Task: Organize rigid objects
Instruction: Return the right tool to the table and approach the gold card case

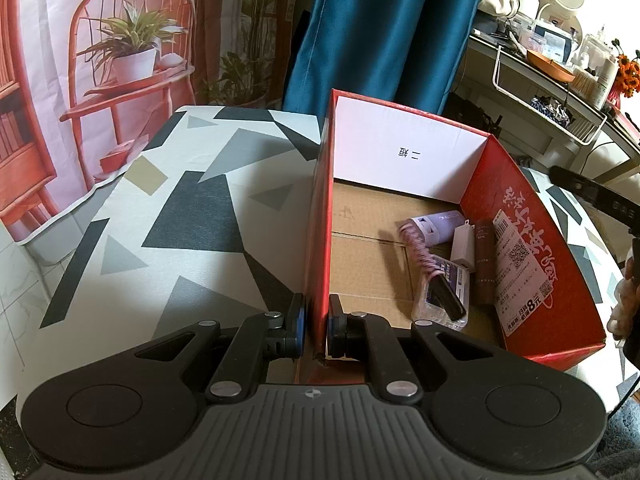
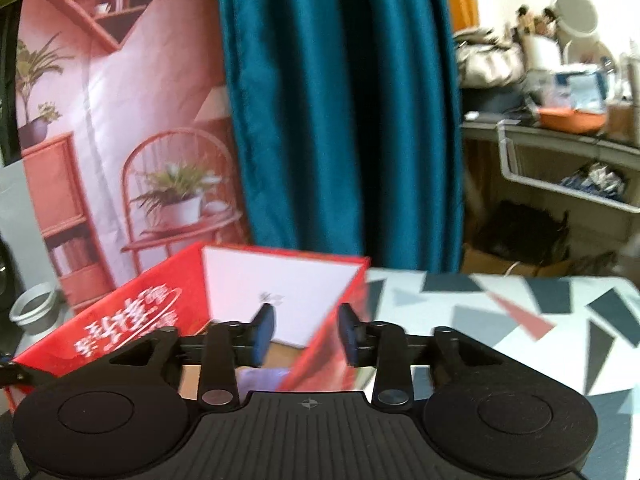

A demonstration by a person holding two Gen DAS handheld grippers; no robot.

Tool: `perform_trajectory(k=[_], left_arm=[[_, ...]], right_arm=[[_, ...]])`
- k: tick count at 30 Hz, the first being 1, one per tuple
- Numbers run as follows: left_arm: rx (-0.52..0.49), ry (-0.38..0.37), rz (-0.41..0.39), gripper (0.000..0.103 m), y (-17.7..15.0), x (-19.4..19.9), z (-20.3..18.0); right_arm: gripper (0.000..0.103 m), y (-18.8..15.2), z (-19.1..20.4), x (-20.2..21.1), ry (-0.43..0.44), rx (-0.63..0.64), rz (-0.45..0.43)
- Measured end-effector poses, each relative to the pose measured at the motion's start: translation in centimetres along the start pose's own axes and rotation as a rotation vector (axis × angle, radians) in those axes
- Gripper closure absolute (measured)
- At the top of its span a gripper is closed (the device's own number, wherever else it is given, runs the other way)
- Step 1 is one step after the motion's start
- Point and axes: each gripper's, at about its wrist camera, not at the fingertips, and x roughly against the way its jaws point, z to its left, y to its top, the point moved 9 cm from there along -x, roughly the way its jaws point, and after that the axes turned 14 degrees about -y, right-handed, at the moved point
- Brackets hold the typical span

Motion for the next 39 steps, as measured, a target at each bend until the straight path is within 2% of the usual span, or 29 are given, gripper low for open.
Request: perform_trajectory(k=[2,4,8,13,17,20,22,24,27,36,39], left_arm=[[-0.001,0.000,0.000,0.092,0.0,0.0,0.0],[0.000,0.000,0.000,0.092,0.0,0.0,0.0],[-0.001,0.001,0.000,0.092,0.0,0.0,0.0],[0.002,0.003,-0.001,0.092,0.0,0.0,-0.1],[0.001,0.004,0.000,0.091,0.0,0.0,-0.2],[0.003,0.008,0.001,0.091,0.0,0.0,-0.2],[0.009,0.010,0.001,0.091,0.0,0.0,-0.2],[0.011,0.010,0.000,0.091,0.0,0.0,-0.2],[0.011,0.013,0.002,0.091,0.0,-0.1,-0.2],[0.017,0.015,0.006,0.091,0.0,0.0,-0.2],[0.017,0.016,0.006,0.091,0.0,0.0,-0.2]], right_arm=[[0.029,-0.4,-1.7,0.0,-0.030,0.007,-0.017],[0.025,-1.3,-3.4,-0.3,-0.071,0.031,-0.012],[0.025,-4.6,-6.2,-1.6,-0.129,0.121,0.063],[0.028,-9.2,-6.5,-3.6,-0.122,0.297,0.178],[0.029,-10.7,-5.9,-5.3,-0.069,0.338,0.235],[0.029,-11.3,-4.3,-6.7,-0.006,0.440,0.268],[0.035,-11.6,-3.5,-7.7,0.047,0.509,0.296],[0.036,-11.6,-3.0,-8.6,0.088,0.550,0.321],[0.034,-11.1,-2.9,-9.4,0.107,0.563,0.321],[0.035,-10.6,-3.4,-11.9,0.192,0.522,0.423],[0.036,-10.6,-3.9,-12.4,0.214,0.440,0.480]])
